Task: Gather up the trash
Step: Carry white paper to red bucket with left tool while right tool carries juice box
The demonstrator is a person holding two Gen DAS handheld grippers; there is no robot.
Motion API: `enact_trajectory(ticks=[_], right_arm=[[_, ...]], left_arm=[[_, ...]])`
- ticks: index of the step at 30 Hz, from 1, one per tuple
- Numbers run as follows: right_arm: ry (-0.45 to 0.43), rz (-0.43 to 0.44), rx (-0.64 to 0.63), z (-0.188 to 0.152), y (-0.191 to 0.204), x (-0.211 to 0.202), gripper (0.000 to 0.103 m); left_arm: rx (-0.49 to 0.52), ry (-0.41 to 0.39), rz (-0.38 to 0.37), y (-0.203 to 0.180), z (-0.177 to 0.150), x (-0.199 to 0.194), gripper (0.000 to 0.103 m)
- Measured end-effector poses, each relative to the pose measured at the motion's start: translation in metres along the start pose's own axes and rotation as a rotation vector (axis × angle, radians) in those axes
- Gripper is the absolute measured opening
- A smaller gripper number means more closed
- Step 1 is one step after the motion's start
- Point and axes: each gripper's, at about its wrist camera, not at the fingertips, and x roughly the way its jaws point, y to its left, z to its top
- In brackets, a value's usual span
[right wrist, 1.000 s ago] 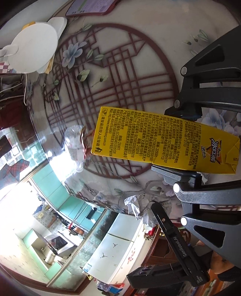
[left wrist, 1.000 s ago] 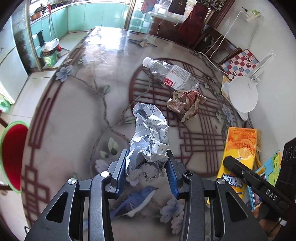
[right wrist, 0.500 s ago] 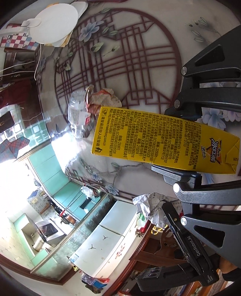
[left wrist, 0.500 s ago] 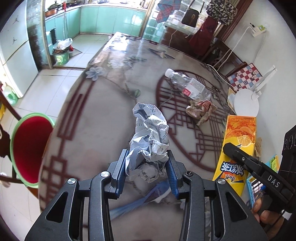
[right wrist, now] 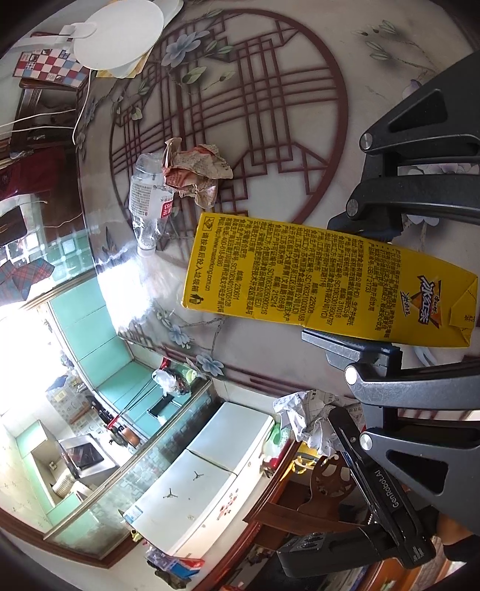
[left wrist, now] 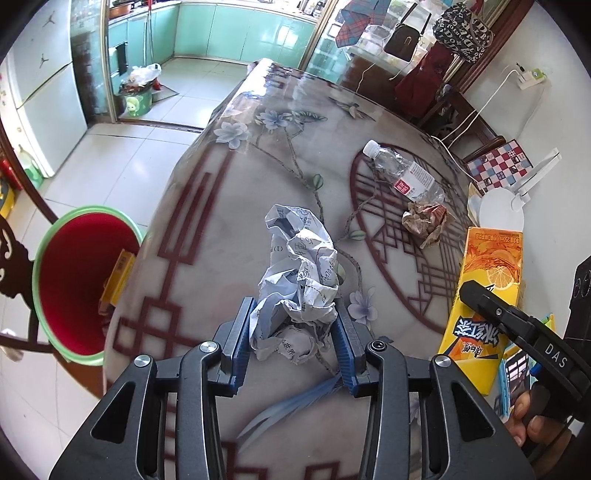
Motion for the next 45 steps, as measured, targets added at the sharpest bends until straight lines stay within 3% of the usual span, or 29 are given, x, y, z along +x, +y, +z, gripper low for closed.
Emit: enact_trajectory(ticks=[20, 45], right_arm=[[0.015, 0.003, -0.011, -0.006, 0.025, 0.014, 0.037], [0.11, 0.062, -0.139, -0.025, 0.124, 0.073, 0.037]], left_arm=[[-0.009, 0.004, -0.002, 0.027, 0.005, -0.005, 0.039], [-0.199, 0.002, 0.088, 0.146, -0.008, -0.027, 0.039]])
